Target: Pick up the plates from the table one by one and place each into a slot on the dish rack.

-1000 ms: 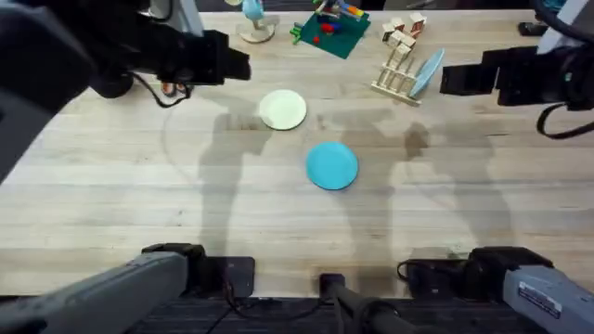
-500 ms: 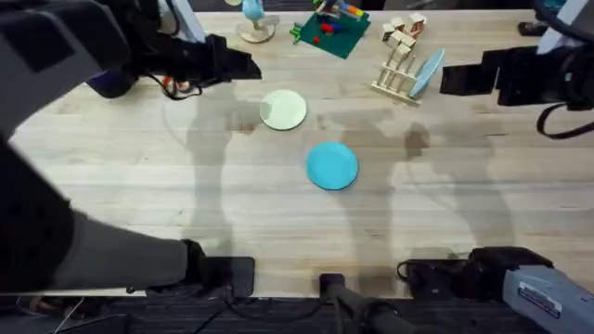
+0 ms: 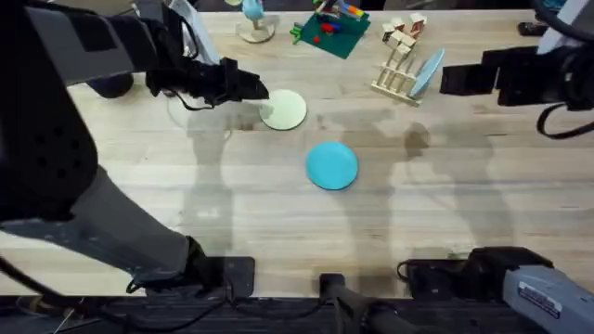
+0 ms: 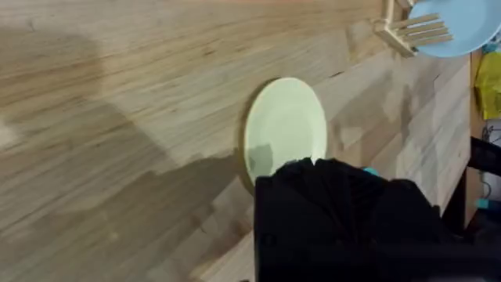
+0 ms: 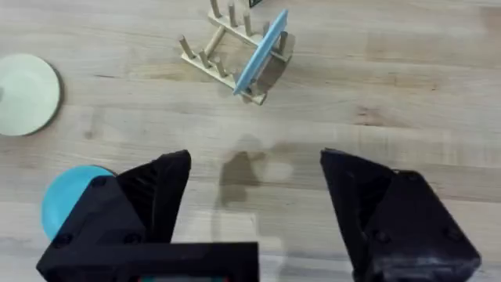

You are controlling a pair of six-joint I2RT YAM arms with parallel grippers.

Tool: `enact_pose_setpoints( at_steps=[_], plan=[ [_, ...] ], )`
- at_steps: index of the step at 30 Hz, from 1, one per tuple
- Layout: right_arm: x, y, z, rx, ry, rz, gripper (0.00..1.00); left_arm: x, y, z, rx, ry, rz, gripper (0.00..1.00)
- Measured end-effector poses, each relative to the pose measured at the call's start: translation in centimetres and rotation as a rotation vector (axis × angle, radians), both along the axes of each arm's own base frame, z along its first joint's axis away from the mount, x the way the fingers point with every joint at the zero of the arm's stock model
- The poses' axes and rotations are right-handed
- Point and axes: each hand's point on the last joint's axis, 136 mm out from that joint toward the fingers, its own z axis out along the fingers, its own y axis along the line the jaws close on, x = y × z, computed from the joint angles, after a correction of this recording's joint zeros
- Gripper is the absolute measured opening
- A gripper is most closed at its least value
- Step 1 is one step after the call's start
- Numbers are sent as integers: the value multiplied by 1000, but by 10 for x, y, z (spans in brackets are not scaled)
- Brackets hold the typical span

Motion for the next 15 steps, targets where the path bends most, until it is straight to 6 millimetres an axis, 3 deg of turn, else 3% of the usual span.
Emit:
enact_pose_setpoints(
  at_steps=[15],
  plan=[
    [0,0,0,0,0,0,995,1,-5,-38,-49,67,-18,39]
  ],
)
